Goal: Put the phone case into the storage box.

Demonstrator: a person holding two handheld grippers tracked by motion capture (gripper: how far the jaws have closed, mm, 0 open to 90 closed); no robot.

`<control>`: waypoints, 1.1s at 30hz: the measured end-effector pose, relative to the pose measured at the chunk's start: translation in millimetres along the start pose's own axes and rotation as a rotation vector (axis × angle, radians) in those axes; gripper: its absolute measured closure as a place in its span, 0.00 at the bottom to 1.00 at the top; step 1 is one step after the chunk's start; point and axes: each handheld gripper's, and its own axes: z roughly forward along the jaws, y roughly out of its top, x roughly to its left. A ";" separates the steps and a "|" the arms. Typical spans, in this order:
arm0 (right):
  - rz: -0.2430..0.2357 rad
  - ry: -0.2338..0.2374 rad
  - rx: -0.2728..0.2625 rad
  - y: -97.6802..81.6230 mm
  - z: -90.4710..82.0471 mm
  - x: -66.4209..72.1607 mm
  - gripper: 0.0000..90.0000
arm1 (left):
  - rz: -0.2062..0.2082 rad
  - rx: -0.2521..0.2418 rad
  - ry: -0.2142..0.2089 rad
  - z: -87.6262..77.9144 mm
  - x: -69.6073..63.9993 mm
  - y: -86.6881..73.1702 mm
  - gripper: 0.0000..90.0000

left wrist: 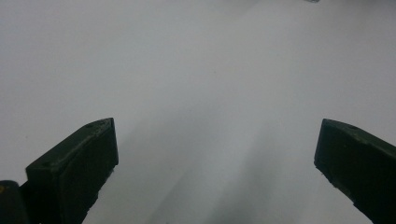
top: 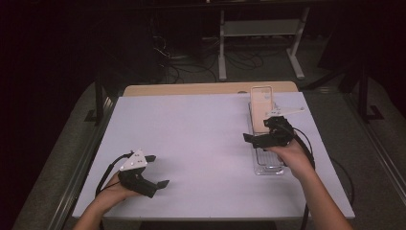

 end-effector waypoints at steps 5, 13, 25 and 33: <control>-0.023 0.029 0.012 -10.0 -3.6 8.3 0.01 | -0.017 -0.001 0.001 -1.6 0.8 -0.3 0.00; -0.050 0.066 0.017 -25.4 -8.8 15.9 0.01 | -0.007 0.001 0.001 -4.3 3.9 2.0 0.00; -0.054 0.103 -0.006 -45.3 -25.3 22.0 0.01 | 0.005 0.009 -0.004 -6.6 4.6 7.0 0.00; -0.063 0.117 -0.021 -55.2 -34.2 24.7 0.01 | 0.017 0.015 -0.022 -9.0 4.0 14.7 0.00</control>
